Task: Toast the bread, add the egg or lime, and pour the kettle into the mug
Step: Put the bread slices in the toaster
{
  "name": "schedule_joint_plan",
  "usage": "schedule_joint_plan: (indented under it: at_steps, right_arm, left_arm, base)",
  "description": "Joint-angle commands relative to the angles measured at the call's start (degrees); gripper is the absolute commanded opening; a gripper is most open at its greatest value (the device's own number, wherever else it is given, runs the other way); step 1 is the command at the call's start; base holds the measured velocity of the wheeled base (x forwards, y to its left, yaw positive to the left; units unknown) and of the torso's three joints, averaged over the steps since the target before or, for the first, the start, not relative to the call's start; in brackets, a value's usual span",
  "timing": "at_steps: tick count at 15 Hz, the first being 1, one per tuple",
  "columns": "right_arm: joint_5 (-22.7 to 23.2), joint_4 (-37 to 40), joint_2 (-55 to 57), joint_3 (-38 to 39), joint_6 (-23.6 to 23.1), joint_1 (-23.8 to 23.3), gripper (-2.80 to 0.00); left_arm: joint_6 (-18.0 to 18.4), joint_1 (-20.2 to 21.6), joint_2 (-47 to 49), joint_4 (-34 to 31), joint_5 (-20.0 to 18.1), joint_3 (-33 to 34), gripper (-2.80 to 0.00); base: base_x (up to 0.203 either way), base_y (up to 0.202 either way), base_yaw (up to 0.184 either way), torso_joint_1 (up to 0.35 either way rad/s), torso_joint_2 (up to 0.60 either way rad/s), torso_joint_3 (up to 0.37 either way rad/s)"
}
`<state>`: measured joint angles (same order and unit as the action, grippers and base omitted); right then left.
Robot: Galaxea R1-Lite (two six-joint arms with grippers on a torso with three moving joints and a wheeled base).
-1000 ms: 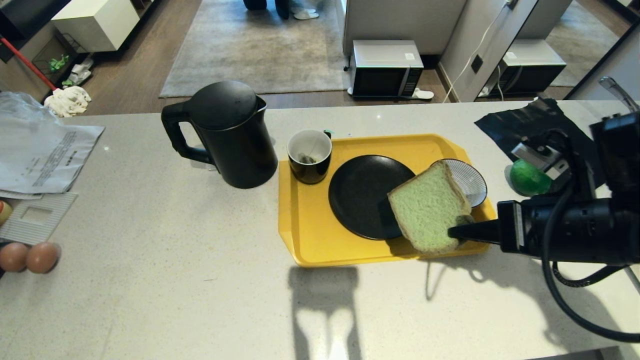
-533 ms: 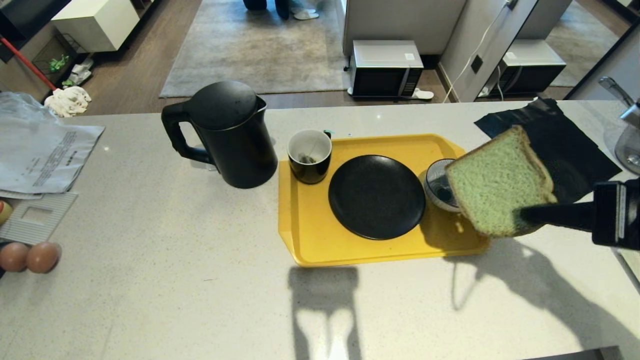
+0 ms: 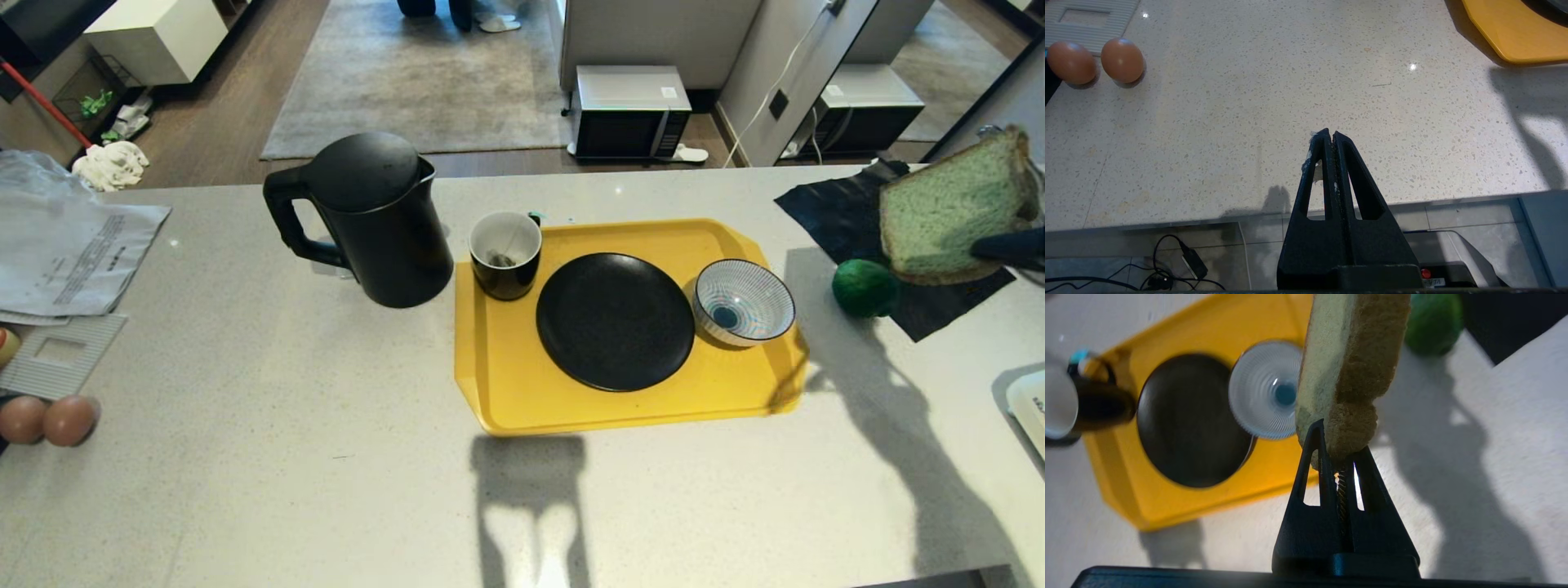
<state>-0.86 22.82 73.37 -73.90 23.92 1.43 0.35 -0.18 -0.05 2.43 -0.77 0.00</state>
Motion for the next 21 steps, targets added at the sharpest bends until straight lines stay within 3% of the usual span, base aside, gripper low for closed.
schedule_joint_plan:
  at_steps: [1, 4, 11, 15, 21]
  right_arm:
    - [0.5, 0.2, 4.5, -5.6, -0.1, -7.0, -2.80]
    - [3.9, 0.3, 7.7, -10.9, -2.4, -16.5, -2.80]
    - [19.1, 4.5, 11.2, -19.7, -8.8, -36.0, -2.80]
    - [28.4, 5.6, 10.7, -19.5, -13.5, -44.4, -2.80]
    - [32.3, 2.5, 11.9, -17.8, -18.3, -50.9, -2.80]
  left_arm:
    - [0.0, 0.0, -0.1, 0.0, 0.0, 1.0, -2.80]
    - [0.0, 0.0, -0.1, 0.0, 0.0, 1.0, -2.80]
    - [0.0, 0.0, -0.1, 0.0, 0.0, 1.0, -2.80]
    - [0.0, 0.0, -0.1, 0.0, 0.0, 1.0, -2.80]
    - [0.0, 0.0, -0.1, 0.0, 0.0, 1.0, -2.80]
  base:
    - [0.000, 0.000, 0.000, 0.000, 0.00, 0.000]
    - [0.000, 0.000, 0.000, 0.000, 0.00, 0.000]
    - [0.000, 0.000, 0.000, 0.000, 0.00, 0.000]
    - [0.000, 0.000, 0.000, 0.000, 0.00, 0.000]
    - [0.000, 0.000, 0.000, 0.000, 0.00, 0.000]
